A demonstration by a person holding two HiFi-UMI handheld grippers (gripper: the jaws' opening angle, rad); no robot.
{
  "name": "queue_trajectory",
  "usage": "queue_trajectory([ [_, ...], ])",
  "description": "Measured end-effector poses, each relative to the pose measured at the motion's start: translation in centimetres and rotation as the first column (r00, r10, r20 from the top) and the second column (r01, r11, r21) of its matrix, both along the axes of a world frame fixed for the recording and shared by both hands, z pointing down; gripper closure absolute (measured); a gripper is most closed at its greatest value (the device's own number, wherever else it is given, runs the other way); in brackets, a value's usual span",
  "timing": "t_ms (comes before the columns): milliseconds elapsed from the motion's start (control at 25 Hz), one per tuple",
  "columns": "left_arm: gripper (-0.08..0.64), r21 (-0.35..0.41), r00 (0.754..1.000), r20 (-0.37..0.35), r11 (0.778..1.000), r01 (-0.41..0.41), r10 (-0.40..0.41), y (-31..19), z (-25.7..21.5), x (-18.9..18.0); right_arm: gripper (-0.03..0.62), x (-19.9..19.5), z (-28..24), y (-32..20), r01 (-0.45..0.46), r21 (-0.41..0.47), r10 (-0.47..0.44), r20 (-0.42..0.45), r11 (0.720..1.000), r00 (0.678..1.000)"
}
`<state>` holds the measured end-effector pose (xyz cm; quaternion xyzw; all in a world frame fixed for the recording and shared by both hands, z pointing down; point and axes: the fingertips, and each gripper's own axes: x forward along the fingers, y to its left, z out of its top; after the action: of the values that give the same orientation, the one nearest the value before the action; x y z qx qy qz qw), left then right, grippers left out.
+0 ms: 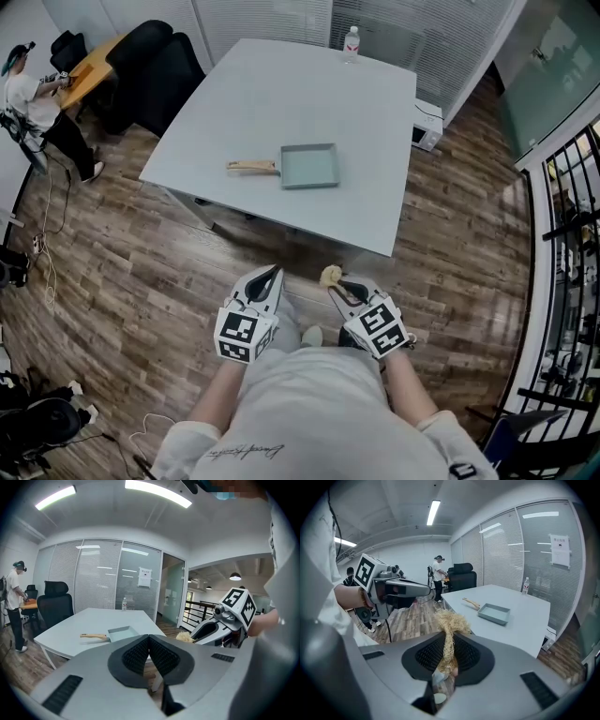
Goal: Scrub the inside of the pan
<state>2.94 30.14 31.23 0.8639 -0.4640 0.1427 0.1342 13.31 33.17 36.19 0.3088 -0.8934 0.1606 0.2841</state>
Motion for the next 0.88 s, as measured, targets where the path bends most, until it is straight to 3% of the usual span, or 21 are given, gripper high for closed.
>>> queue_trajectory([
  [360, 0.548, -0.007, 1.000, 0.001, 1.000, -0.017, 0.017, -5.2, 0.6, -1.7, 0.525, -2.0, 0.0, -5.4, -0.010, 0.018, 0.010, 0.002, 1.000, 1.000],
  [880, 0.548, 0.025, 0.992, -0.006, 0.992, -0.125, 0.125, -18.7, -0.4, -4.2, 0.525, -4.8, -0.6, -18.4, -0.088, 0.034, 0.089, -0.020, 0.996, 0.996],
])
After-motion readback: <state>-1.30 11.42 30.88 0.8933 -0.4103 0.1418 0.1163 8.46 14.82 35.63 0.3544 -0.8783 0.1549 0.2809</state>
